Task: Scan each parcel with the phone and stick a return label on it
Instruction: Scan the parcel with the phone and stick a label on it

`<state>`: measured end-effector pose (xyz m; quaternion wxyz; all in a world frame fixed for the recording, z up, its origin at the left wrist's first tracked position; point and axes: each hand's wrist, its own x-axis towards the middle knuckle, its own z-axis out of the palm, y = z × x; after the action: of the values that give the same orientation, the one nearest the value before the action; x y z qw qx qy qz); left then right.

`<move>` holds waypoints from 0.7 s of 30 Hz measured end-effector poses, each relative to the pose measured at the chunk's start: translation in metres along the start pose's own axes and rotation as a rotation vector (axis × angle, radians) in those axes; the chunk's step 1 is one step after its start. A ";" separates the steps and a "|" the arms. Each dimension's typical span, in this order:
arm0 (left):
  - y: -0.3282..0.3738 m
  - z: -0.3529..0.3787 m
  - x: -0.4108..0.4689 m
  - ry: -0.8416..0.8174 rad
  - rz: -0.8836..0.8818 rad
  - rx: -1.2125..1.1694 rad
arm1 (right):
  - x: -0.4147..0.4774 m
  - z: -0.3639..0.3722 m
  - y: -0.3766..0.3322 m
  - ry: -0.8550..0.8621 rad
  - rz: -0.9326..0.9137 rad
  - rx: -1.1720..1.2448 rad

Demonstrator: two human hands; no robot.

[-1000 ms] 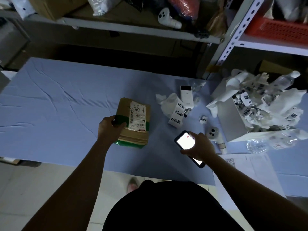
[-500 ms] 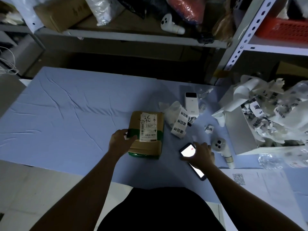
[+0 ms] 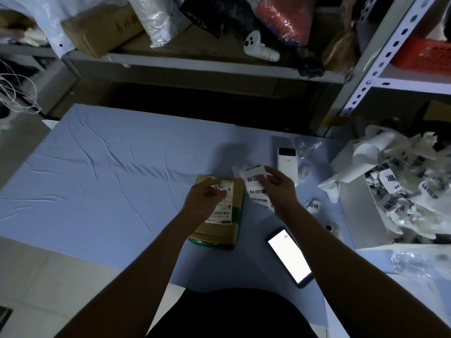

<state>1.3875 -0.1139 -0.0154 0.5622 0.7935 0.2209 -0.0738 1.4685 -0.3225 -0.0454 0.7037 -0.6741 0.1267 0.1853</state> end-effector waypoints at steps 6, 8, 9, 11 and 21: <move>0.014 0.019 -0.005 -0.115 0.034 -0.470 | -0.043 0.008 0.009 -0.309 -0.167 -0.155; 0.018 0.015 -0.006 -0.075 0.113 -0.478 | -0.054 0.009 0.012 -0.308 -0.162 -0.166; 0.019 0.013 -0.007 -0.064 0.138 -0.479 | -0.059 0.010 0.013 -0.307 -0.162 -0.170; 0.020 0.009 -0.009 -0.058 0.143 -0.501 | -0.066 0.015 0.012 -0.300 -0.176 -0.190; 0.025 0.008 -0.021 0.044 0.340 -0.288 | -0.086 0.030 -0.006 -0.222 -0.230 -0.274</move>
<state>1.3803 -0.1338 0.0112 0.6691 0.7323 0.1045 0.0714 1.3917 -0.3009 -0.0011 0.6317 -0.7489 -0.0556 0.1925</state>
